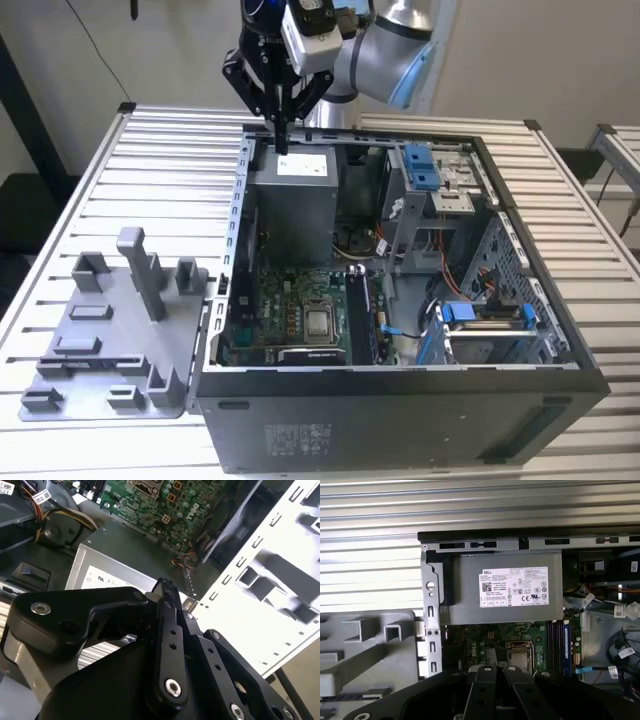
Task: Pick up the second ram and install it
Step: 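Reach for the second ram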
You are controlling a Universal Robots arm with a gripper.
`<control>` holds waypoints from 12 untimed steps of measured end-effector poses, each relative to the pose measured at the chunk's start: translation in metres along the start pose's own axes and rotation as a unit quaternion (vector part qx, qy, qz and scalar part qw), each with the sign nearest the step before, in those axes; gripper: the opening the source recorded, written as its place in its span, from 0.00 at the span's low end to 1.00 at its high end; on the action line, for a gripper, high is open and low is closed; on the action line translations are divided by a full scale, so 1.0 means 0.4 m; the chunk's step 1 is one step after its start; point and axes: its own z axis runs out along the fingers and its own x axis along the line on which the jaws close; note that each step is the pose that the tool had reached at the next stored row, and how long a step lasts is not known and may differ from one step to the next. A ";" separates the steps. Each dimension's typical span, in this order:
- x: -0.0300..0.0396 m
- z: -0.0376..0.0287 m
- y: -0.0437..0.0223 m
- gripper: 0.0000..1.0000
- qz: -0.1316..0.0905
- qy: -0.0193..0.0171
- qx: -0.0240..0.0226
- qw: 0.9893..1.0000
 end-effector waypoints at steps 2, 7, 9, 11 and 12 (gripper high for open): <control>0.009 0.000 -0.001 0.11 0.000 0.000 0.000 1.000; 0.035 -0.001 -0.002 0.11 0.000 0.002 0.000 1.000; 0.046 -0.001 -0.003 0.11 0.000 0.002 0.000 1.000; 0.058 -0.001 -0.004 0.11 0.000 0.003 0.000 1.000; 0.064 -0.001 -0.004 0.11 0.000 0.003 0.000 1.000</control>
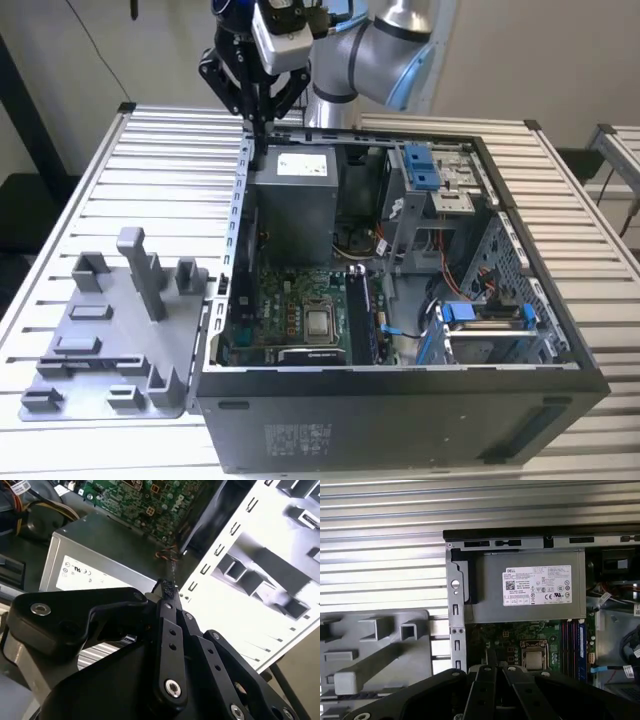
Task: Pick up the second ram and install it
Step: 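Reach for the second ram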
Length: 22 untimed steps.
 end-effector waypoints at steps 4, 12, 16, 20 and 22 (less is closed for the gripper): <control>0.025 0.000 -0.002 0.11 0.000 0.001 0.000 1.000; 0.071 -0.001 -0.005 0.11 0.000 0.003 0.000 1.000; 0.093 -0.001 -0.007 0.11 0.000 0.004 0.000 1.000; 0.116 -0.002 -0.008 0.11 0.000 0.004 0.000 1.000; 0.129 -0.002 -0.009 0.11 0.000 0.004 0.000 1.000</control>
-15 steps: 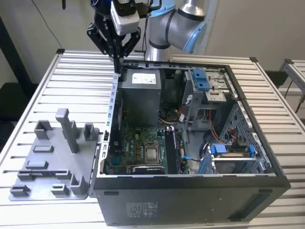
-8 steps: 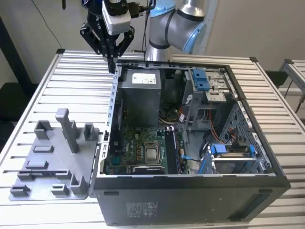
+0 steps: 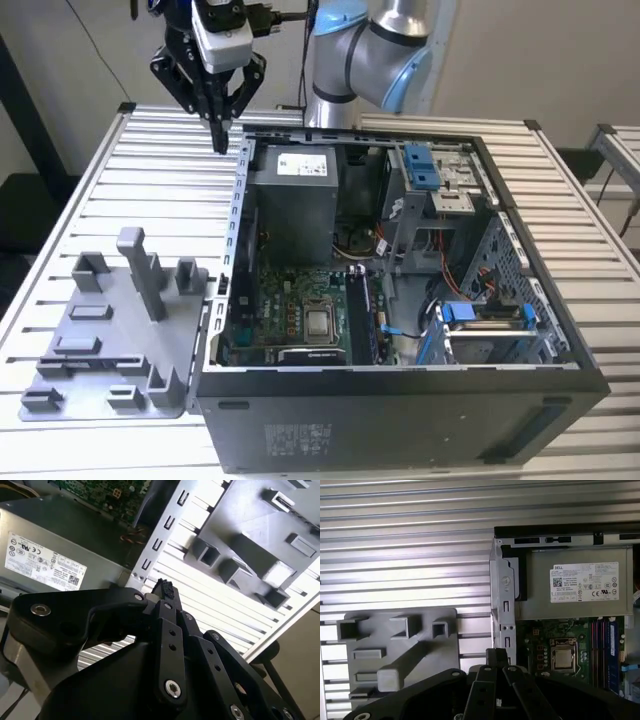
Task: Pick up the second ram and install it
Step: 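Reach for the second ram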
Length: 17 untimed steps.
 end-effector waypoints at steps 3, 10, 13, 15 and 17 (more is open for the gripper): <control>0.018 0.000 -0.001 0.11 0.000 0.000 0.000 1.000; 0.063 -0.001 -0.005 0.11 0.000 0.000 0.000 1.000; 0.083 -0.001 -0.006 0.11 0.000 0.000 0.000 1.000; 0.097 -0.001 -0.007 0.11 0.000 0.000 0.000 1.000; 0.110 -0.001 -0.008 0.11 0.000 0.000 0.000 1.000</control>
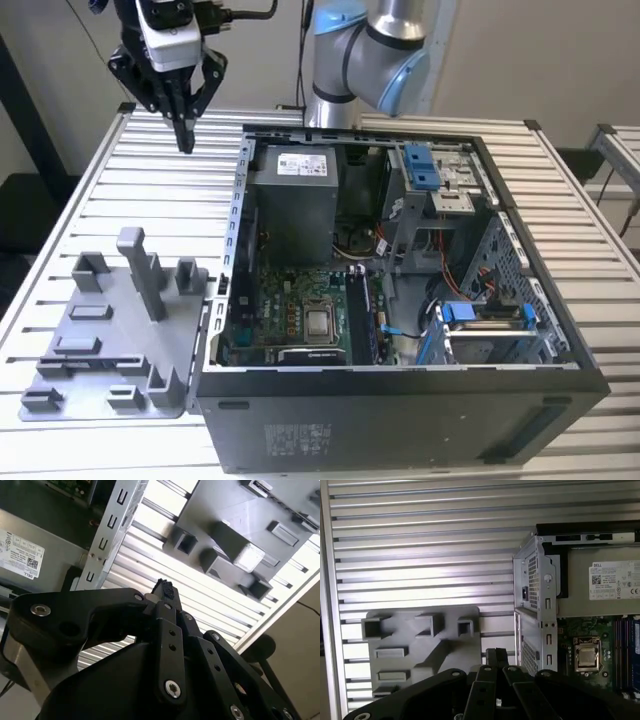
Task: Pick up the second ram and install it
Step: 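Reach for the second ram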
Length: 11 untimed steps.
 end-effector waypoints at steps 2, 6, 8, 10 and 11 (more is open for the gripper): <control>0.013 0.000 -0.001 0.11 0.000 0.000 0.000 1.000; 0.039 0.000 -0.003 0.11 0.000 0.000 0.000 1.000; 0.052 0.000 -0.004 0.11 0.000 0.000 0.000 1.000; 0.066 0.000 -0.005 0.11 0.000 0.000 0.000 1.000; 0.072 -0.001 -0.005 0.11 0.000 0.000 0.000 1.000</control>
